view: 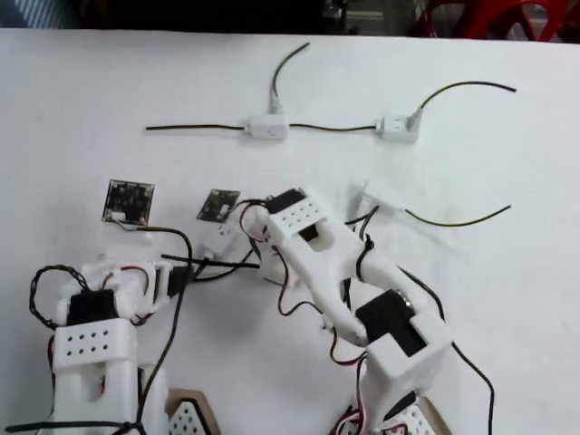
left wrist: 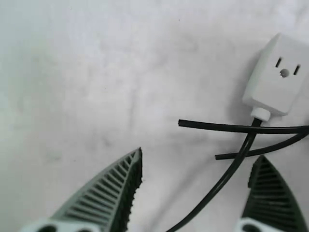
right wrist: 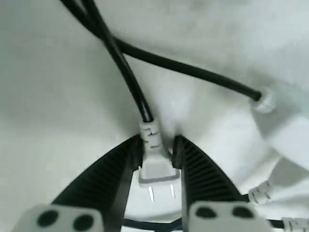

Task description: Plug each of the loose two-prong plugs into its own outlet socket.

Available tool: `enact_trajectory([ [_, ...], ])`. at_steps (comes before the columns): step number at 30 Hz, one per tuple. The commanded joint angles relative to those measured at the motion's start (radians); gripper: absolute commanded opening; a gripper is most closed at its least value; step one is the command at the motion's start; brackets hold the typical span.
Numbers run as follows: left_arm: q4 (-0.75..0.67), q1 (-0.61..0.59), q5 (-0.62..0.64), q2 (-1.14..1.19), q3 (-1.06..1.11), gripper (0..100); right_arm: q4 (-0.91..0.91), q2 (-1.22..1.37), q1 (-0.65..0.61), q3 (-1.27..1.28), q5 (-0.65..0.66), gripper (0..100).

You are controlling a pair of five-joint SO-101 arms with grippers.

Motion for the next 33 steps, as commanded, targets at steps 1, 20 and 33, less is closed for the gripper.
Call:
enact_trajectory([
  [1, -0.018, -0.004, -0.011, -0.018, -0.003, 35, -0.002, -0.005, 0.005, 0.008, 0.037, 2.2],
  [20, -0.018, -0.005, -0.011, -0.018, -0.003, 35, -0.053, -0.222, -0.084, 0.003, -0.348, 2.5],
  [33, -0.018, -0.005, -0.011, -0.018, -0.003, 35, -0.021, -0.193, -0.07, 0.002, -0.465, 15.4],
])
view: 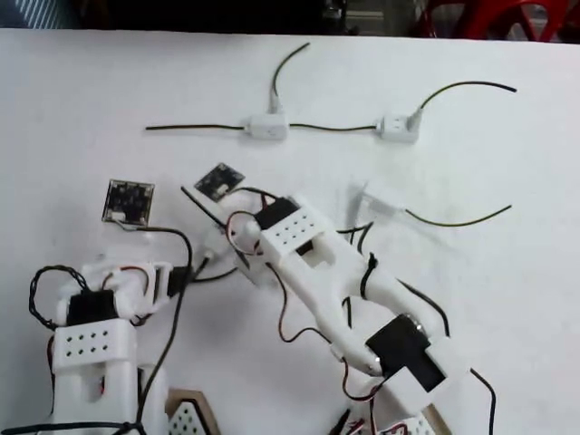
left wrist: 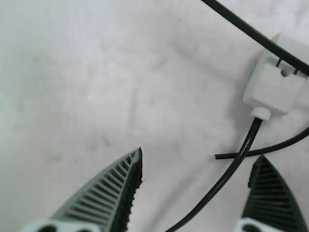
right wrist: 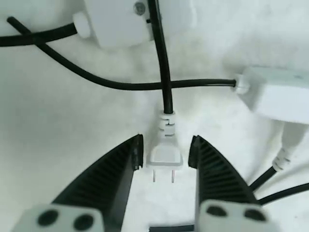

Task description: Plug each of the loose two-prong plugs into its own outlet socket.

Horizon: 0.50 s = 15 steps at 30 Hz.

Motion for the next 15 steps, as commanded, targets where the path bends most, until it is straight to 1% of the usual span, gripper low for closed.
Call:
enact_trajectory([
  [1, -0.018, -0.005, -0.011, -0.018, -0.003, 35, 0.013, -0.016, 0.019, -0.015, -0.009, 15.4],
  [5, -0.018, -0.005, -0.011, -0.018, -0.003, 35, 0.013, -0.015, 0.07, -0.008, 0.044, 14.9],
  [8, -0.018, -0.004, -0.011, -0.018, -0.003, 35, 0.013, -0.015, 0.105, -0.008, 0.071, 11.1],
  [11, -0.018, -0.004, -0.011, -0.018, -0.003, 35, 0.025, -0.013, 0.107, 0.0, 0.074, 10.8],
  [15, -0.018, -0.004, -0.011, -0.018, -0.003, 35, 0.038, -0.007, 0.079, 0.023, 0.071, 12.2],
])
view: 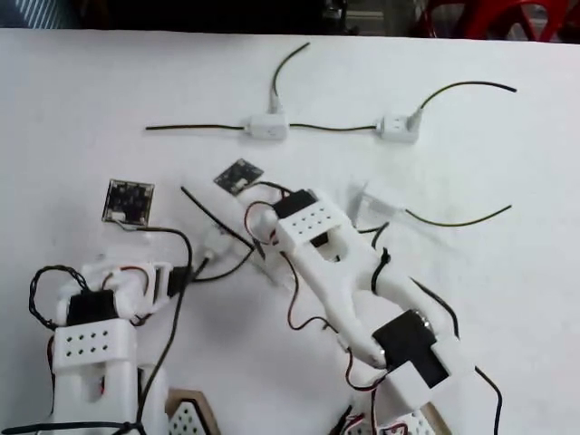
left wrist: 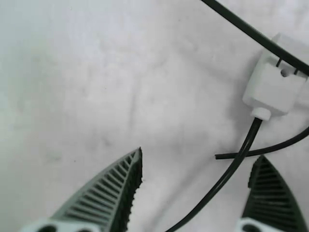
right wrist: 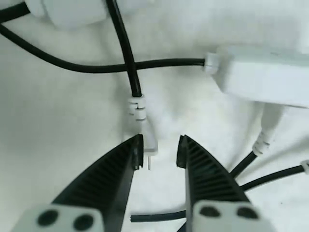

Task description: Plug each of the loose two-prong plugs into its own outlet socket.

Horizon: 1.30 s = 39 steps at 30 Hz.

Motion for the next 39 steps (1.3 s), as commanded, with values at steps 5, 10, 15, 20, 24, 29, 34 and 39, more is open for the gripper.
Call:
enact_trajectory([
  [5, -0.018, -0.004, -0.011, -0.018, -0.003, 35, 0.012, 0.082, -0.012, 0.008, 0.003, 12.2],
  [10, -0.018, -0.004, -0.011, -0.018, -0.003, 35, 0.013, 0.114, -0.035, 0.006, 0.0, 12.1],
  [15, -0.018, -0.004, -0.011, -0.018, -0.003, 35, 0.018, 0.12, -0.081, -0.015, -0.028, 12.0],
  [20, -0.018, -0.004, -0.011, -0.018, -0.003, 35, 0.018, 0.125, -0.131, -0.023, -0.068, 12.0],
  [24, -0.018, -0.004, -0.011, -0.018, -0.003, 35, 0.018, 0.125, -0.128, -0.018, -0.068, 11.1],
  [29, -0.018, -0.004, -0.011, -0.018, -0.003, 35, 0.018, 0.119, -0.108, -0.02, -0.061, 1.5],
  [34, -0.018, -0.004, -0.011, -0.018, -0.002, 35, 0.018, 0.114, -0.11, -0.025, -0.061, 1.7],
  [39, -0.018, -0.005, -0.012, -0.018, -0.002, 35, 0.015, 0.102, -0.114, -0.025, -0.061, 1.7],
])
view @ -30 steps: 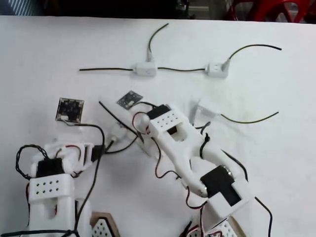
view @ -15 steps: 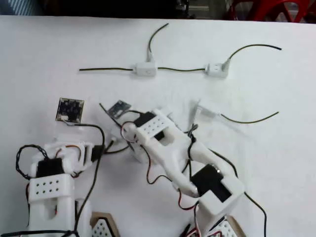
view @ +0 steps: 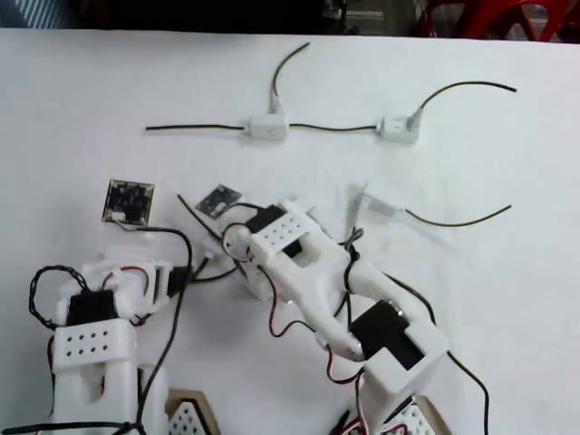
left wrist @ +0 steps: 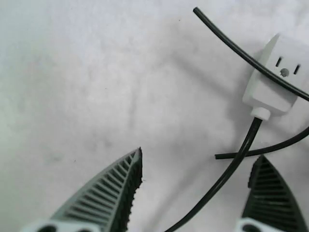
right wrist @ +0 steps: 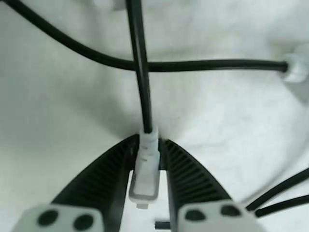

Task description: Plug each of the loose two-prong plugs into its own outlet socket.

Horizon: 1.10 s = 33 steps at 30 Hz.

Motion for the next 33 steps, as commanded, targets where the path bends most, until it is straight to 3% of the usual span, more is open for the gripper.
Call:
enact_trajectory([
  [1, -0.018, -0.005, -0.012, -0.018, -0.002, 35, 0.015, -0.031, 0.002, -0.014, -0.002, 1.7],
  [8, -0.018, -0.005, -0.012, -0.018, -0.002, 35, 0.111, -0.03, 0.008, -0.014, -0.003, 13.0],
  [15, -0.018, -0.005, -0.012, -0.018, -0.002, 35, 0.122, -0.031, 0.008, -0.014, -0.002, 6.9],
  [33, -0.018, -0.005, -0.012, -0.018, -0.002, 35, 0.127, -0.028, 0.008, -0.091, -0.002, 7.0],
])
